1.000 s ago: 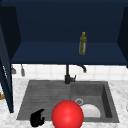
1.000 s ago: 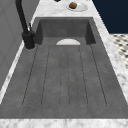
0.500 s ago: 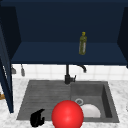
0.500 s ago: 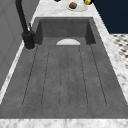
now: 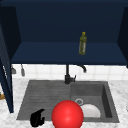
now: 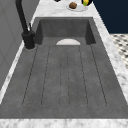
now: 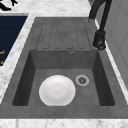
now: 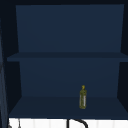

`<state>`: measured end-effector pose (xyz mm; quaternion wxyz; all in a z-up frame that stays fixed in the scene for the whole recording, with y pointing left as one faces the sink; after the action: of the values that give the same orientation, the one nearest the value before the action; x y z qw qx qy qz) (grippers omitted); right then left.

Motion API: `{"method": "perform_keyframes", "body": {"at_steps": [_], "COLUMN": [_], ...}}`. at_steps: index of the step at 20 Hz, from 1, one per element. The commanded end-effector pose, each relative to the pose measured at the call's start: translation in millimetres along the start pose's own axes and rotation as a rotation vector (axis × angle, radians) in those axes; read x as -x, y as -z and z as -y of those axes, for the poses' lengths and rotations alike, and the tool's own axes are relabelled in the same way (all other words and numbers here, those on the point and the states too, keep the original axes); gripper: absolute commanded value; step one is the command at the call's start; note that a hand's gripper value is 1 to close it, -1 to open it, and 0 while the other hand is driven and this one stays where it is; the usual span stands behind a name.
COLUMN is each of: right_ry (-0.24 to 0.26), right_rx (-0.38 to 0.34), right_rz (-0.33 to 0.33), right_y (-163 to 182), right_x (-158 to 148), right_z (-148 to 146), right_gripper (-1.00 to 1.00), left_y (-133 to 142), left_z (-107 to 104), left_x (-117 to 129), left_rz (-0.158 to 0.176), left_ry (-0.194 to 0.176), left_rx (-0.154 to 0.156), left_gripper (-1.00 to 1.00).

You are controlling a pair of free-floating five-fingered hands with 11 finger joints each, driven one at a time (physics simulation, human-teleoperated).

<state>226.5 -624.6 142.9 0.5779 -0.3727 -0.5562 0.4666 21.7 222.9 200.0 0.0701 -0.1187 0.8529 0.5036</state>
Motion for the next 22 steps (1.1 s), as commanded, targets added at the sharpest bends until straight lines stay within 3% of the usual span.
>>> {"method": "perform_keyframes", "body": {"at_steps": [1,5,12,14,19,22], "right_ry": [-0.008,-0.008,-0.008,0.032,0.069,0.105], "right_rx": [-0.002,0.004,0.069,0.083,0.113,0.041], "right_rz": [0.078,0.091,0.188,0.224,0.309,0.342], "right_y": [20.1,38.3,52.1,52.3,54.1,49.4], "right_x": [7.7,23.8,63.2,69.6,77.5,75.2], "right_z": [-2.2,-15.2,-52.9,-51.5,-47.4,-37.7], "right_gripper": [1.0,1.0,1.0,1.0,1.0,1.0], "left_y": [0.0,0.0,0.0,0.0,0.0,0.0], "left_z": [0.0,0.0,0.0,0.0,0.0,0.0], "left_x": [0.0,0.0,0.0,0.0,0.0,0.0], "left_rz": [0.0,0.0,0.0,0.0,0.0,0.0], "left_ry": [0.0,0.0,0.0,0.0,0.0,0.0], "left_rx": [0.0,0.0,0.0,0.0,0.0,0.0], "left_gripper": [0.0,0.0,0.0,0.0,0.0,0.0]}}
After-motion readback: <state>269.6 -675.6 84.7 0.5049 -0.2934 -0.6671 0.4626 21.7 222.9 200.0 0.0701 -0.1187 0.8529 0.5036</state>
